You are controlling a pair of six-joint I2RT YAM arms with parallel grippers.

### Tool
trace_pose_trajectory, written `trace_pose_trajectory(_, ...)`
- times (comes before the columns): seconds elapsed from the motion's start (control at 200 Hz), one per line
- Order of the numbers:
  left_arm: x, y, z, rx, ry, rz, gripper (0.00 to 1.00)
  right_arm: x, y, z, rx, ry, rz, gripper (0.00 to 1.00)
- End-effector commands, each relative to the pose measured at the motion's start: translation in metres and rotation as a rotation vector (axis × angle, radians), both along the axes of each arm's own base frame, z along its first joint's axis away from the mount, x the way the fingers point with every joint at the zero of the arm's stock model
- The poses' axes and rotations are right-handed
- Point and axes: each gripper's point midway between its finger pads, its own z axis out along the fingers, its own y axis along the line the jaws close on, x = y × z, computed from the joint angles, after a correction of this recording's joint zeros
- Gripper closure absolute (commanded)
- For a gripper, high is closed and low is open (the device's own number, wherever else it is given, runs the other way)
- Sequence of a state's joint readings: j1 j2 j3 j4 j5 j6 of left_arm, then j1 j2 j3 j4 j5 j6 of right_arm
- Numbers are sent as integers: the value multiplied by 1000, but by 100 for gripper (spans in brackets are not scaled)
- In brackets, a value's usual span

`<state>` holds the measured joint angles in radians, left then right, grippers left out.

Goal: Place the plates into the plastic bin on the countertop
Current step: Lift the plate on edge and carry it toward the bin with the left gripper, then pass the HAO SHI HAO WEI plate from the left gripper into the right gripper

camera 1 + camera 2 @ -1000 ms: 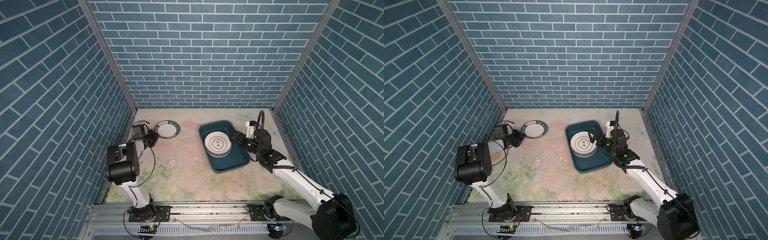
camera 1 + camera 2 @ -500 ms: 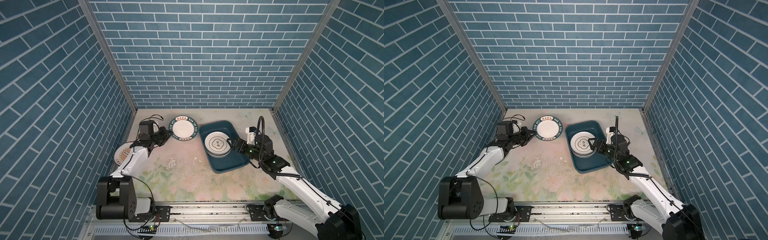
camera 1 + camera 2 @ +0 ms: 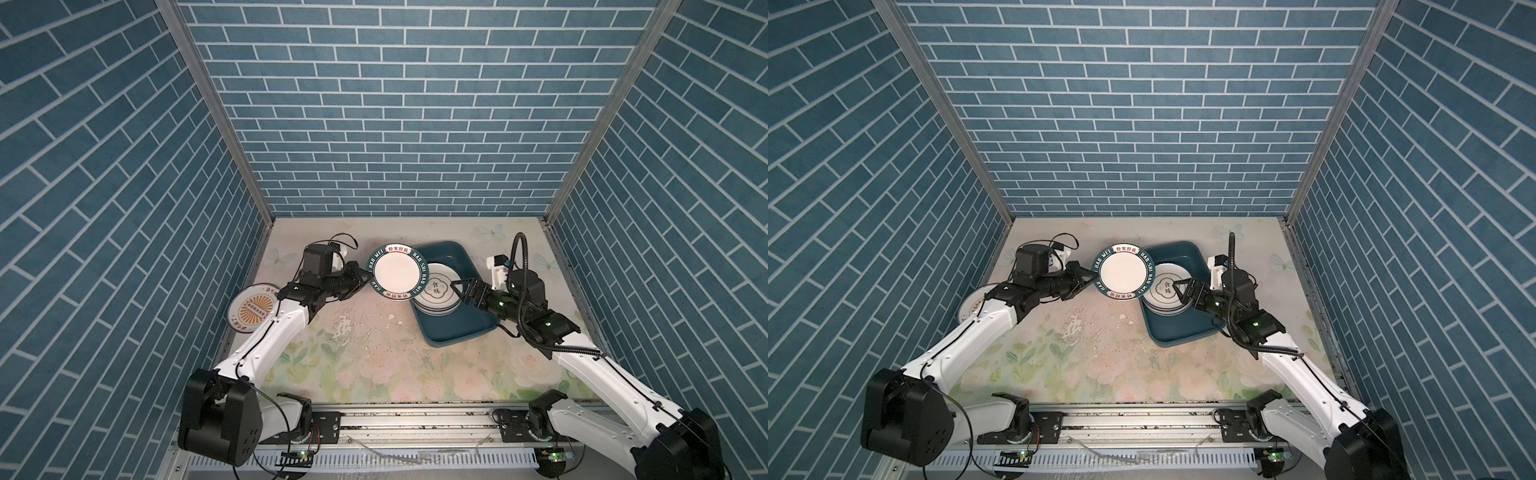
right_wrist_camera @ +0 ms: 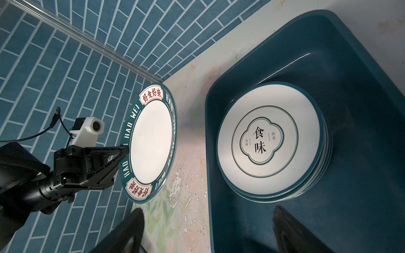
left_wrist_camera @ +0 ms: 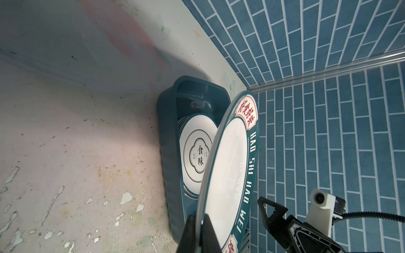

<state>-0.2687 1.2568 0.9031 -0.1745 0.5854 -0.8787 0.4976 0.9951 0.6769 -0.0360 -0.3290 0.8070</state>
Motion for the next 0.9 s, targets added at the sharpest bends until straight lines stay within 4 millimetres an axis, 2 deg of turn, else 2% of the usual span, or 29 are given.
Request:
trace_pose_trajectory(0.0, 3, -13, 27, -16, -76, -44, 100, 0, 9, 19, 39, -30, 39, 10)
trace_pose_trajectory(0.185, -4, -40, 38, -21, -100, -134, 100, 4, 15, 17, 61, -13, 49, 19)
trace_pose_trajectory(0.395, -11, -71, 42, -23, -108, -235, 100, 6, 21, 21, 96, -14, 67, 26)
trace_pose_trajectory(0.505, -11, -80, 42, -29, -110, -255, 100, 6, 21, 21, 99, -15, 62, 29)
trace_pose_trajectory(0.66, -11, -86, 43, -32, -113, -269, 100, 5, 18, 19, 97, -11, 49, 39)
trace_pose_trajectory(0.755, -12, -88, 45, -37, -119, -279, 100, 5, 17, 16, 96, -7, 43, 47)
trace_pose_trajectory(0.895, -14, -91, 47, -37, -125, -286, 98, 6, 16, 14, 106, 3, 30, 64)
